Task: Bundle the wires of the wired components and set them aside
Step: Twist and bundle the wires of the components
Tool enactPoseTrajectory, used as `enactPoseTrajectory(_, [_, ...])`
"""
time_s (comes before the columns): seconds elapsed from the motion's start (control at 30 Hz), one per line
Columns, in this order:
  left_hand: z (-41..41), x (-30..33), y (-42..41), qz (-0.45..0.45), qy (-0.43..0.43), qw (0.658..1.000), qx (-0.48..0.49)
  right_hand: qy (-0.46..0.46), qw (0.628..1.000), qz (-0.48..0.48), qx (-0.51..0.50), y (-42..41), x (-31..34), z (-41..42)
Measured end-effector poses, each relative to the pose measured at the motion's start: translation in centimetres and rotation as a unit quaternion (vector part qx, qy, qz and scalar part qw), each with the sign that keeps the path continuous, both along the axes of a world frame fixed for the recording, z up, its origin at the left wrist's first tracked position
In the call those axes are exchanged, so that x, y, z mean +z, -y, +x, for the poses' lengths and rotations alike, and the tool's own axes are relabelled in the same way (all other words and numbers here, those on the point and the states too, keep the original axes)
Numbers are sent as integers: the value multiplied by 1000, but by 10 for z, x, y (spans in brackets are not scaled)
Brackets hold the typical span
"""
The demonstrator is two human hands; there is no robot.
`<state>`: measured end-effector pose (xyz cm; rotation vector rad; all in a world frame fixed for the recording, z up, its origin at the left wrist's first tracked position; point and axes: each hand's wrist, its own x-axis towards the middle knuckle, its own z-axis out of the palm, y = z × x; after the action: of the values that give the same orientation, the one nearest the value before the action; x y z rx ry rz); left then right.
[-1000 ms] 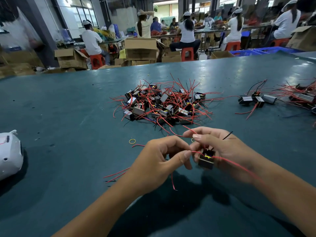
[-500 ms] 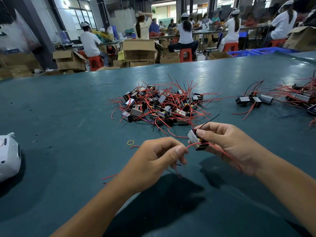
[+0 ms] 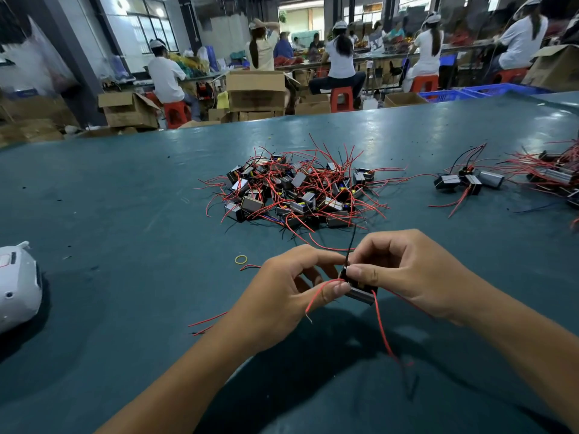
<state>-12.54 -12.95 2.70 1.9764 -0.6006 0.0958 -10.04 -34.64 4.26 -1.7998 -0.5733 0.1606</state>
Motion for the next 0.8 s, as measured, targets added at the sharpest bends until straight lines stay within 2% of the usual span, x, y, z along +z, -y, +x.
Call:
enactPoseTrajectory(0.17, [0, 0, 0, 24, 38, 999, 1, 32, 999, -36, -5, 4, 1, 1])
enactPoseTrajectory(0.3, [4, -3, -1, 26, 80, 996, 24, 22, 999, -20, 26, 10, 6, 3])
enactPoseTrajectory(0.4, [6, -3, -1, 27, 114, 992, 51, 93, 991, -95, 12, 15, 7, 2])
enactPoseTrajectory(0.5, [6, -3, 0, 51, 149, 986, 59, 196, 961, -197, 6, 12, 6, -3])
enactPoseTrajectory(0.57, [5, -3, 2, 72, 163, 983, 51, 245, 944, -219, 3, 8, 3, -4])
enactPoseTrajectory(0.67, [6, 5, -6, 84, 149, 984, 55, 266, 936, -232, -7, 9, 1, 0])
enactPoseTrajectory(0.8, [20, 24, -46, 1, 102, 983, 152, 263, 917, -299, -29, 22, -1, 11])
